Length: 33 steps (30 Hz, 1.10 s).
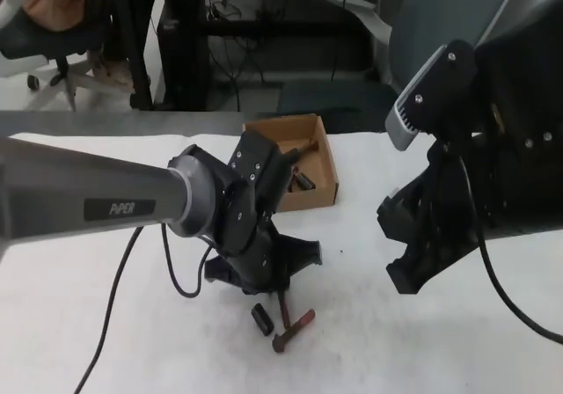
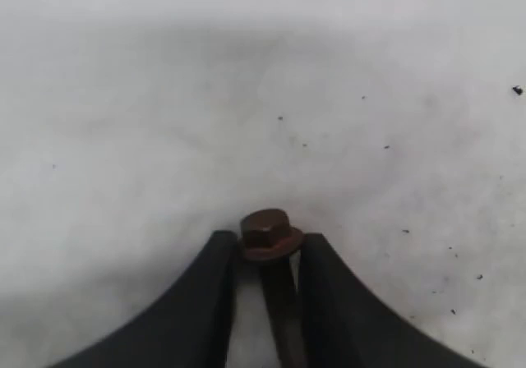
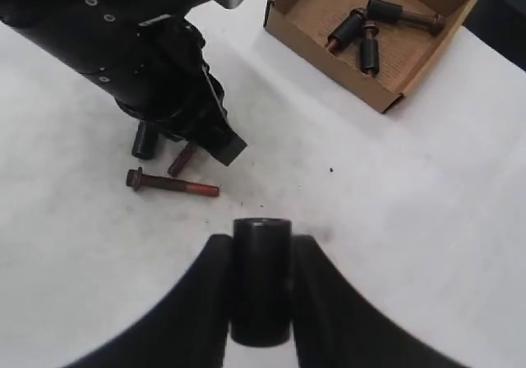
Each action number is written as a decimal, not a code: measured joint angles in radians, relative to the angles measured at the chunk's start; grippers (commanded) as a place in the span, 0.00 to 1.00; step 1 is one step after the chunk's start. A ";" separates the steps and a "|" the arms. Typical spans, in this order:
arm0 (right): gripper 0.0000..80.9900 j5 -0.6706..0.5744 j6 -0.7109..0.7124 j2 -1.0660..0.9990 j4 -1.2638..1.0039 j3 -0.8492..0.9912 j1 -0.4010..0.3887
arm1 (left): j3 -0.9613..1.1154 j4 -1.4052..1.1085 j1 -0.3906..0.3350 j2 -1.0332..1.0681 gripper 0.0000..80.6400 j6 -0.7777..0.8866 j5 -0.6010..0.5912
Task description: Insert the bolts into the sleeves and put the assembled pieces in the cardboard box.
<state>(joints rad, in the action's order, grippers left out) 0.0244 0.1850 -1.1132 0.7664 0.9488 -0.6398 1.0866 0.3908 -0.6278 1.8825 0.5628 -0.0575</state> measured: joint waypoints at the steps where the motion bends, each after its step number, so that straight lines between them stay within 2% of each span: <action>1: 0.01 0.000 0.000 0.006 -0.020 -0.016 0.000 | -0.003 -0.008 0.000 -0.006 0.02 -0.028 0.000; 6: 0.01 -0.024 -0.046 0.095 -0.184 -0.167 0.000 | -0.032 -0.027 -0.002 -0.112 0.02 -0.171 0.038; 12: 0.01 -0.084 -0.202 0.298 -0.447 -0.438 -0.022 | -0.208 -0.262 -0.002 -0.445 0.02 -0.333 0.057; 15: 0.01 -0.118 -0.261 0.362 -0.638 -0.587 -0.076 | -0.379 -0.469 -0.002 -0.612 0.02 -0.355 -0.006; 18: 0.01 -0.085 -0.283 0.376 -0.835 -0.689 -0.146 | -0.540 -0.752 -0.007 -0.732 0.02 -0.358 -0.115; 23: 0.01 0.047 -0.276 0.330 -0.995 -0.756 -0.243 | -0.710 -1.108 -0.041 -0.786 0.02 -0.215 -0.192; 27: 0.01 0.098 -0.276 0.251 -1.123 -0.758 -0.281 | -0.740 -1.170 -0.101 -0.783 0.02 -0.214 -0.194; 33: 0.01 0.139 -0.273 0.144 -1.322 -0.758 -0.287 | -0.742 -1.184 -0.195 -0.769 0.02 -0.249 -0.192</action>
<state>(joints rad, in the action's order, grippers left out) 0.1629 -0.0884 -0.9692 -0.5556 0.1905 -0.9268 0.3444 -0.7933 -0.8225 1.1136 0.3135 -0.2497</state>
